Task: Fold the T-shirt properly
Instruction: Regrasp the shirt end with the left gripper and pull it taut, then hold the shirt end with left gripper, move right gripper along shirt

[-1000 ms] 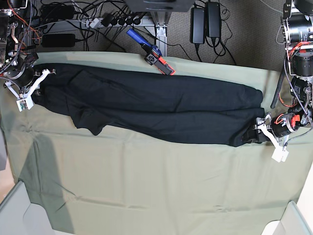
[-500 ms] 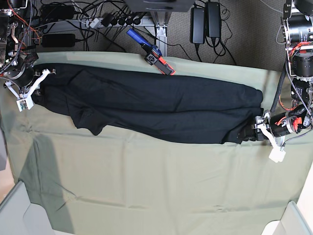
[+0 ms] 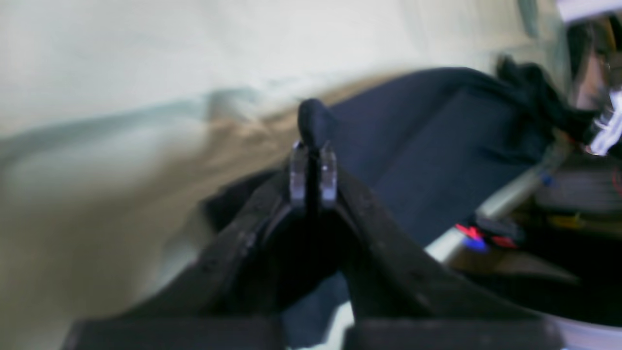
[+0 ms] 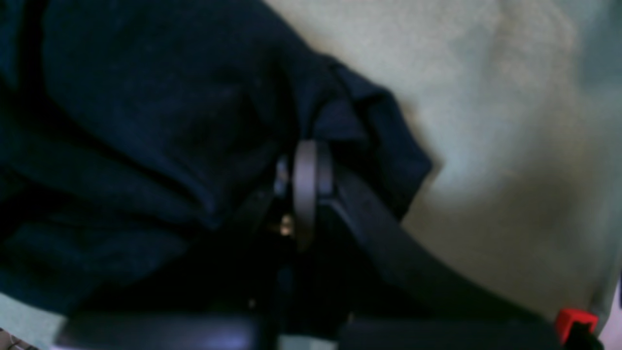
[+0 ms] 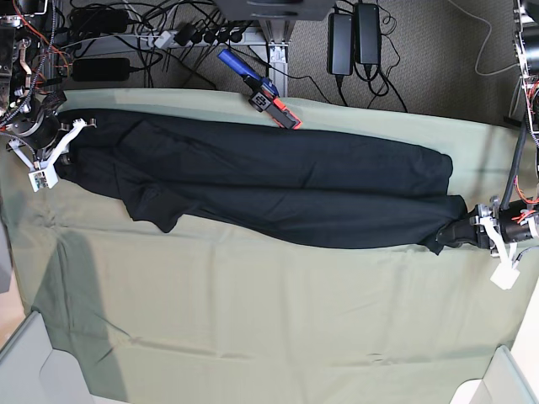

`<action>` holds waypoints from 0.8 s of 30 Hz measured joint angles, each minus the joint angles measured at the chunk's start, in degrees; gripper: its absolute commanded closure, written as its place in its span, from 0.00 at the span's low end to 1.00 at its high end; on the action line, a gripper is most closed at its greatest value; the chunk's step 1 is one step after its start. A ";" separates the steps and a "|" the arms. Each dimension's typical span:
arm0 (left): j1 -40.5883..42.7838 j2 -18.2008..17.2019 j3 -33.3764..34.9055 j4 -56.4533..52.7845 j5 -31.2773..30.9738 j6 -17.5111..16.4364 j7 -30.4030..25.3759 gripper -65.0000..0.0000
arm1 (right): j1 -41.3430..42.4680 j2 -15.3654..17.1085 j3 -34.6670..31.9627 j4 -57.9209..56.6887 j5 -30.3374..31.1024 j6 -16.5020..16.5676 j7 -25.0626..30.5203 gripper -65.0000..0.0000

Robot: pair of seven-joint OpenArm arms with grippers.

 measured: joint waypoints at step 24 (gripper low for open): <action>5.57 -5.88 0.09 0.85 -3.80 0.02 4.46 1.00 | -0.02 0.00 0.00 0.00 -0.92 0.02 0.24 1.00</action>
